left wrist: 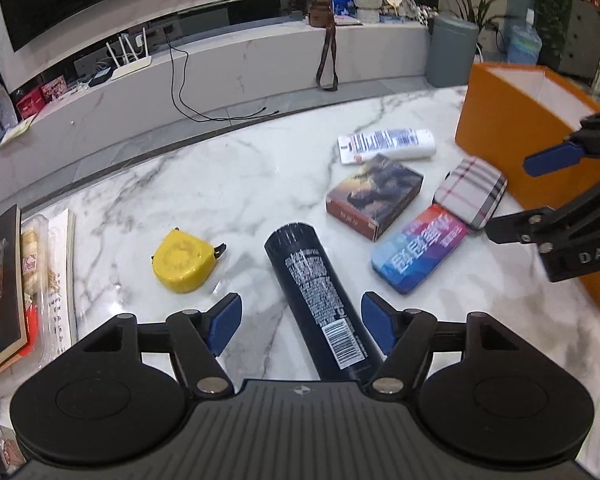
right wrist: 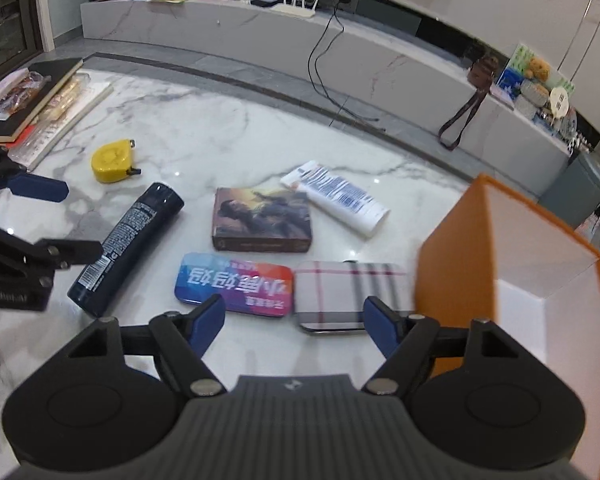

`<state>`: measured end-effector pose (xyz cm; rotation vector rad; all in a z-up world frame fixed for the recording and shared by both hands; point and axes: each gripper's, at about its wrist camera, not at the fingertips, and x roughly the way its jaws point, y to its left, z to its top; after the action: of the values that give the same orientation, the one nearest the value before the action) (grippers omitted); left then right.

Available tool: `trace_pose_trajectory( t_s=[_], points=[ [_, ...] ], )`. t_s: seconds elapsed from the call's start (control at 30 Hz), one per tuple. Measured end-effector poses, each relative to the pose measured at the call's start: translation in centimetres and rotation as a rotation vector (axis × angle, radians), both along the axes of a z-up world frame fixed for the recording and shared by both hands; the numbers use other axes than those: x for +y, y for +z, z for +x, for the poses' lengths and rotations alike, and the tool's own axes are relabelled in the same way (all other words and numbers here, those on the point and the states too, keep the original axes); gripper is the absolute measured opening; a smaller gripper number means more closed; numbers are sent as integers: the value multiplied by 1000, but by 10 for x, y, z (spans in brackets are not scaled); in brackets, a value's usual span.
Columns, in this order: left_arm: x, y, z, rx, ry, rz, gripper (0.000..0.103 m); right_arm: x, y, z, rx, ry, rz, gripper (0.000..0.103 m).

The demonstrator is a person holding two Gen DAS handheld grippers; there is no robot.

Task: Organize rigid objects
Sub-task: 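Move both tools back over the table toward the black bottle, then grasp the black spray bottle with the left tool while the right tool grasps the plaid case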

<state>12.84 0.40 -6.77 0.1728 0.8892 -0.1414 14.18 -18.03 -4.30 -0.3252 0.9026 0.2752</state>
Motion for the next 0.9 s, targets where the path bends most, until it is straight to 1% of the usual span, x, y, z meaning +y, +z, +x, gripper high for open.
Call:
trace_pose_trajectory(
  t_s=[0.07, 0.13, 0.2, 0.3, 0.47, 0.57, 0.7, 0.8, 0.9],
  points=[
    [-1, -5, -1, -4, -12, 6, 81, 5, -6, 3, 2, 2, 7, 77],
    [1, -11, 1, 9, -8, -6, 81, 9, -10, 7, -5, -11, 15, 77],
    [1, -17, 4, 20, -4, -22, 81, 7, -13, 12, -13, -54, 36, 77],
    [-2, -24, 7, 31, -8, -29, 81, -3, -22, 25, -4, -164, 95, 77],
    [-6, -29, 11, 27, -20, -26, 81, -21, -45, 41, 65, -365, 221, 77],
    [-7, -32, 13, 29, -21, -22, 81, -27, -53, 45, 58, -511, 284, 78],
    [-4, -36, 15, 35, -14, -27, 81, -27, -56, 48, 5, -657, 295, 79],
    [-2, -38, 15, 35, -16, -27, 81, -26, -62, 53, -25, -729, 273, 79],
    [-1, -38, 15, 33, -19, -34, 81, -26, -68, 57, -49, -764, 266, 80]
  ],
)
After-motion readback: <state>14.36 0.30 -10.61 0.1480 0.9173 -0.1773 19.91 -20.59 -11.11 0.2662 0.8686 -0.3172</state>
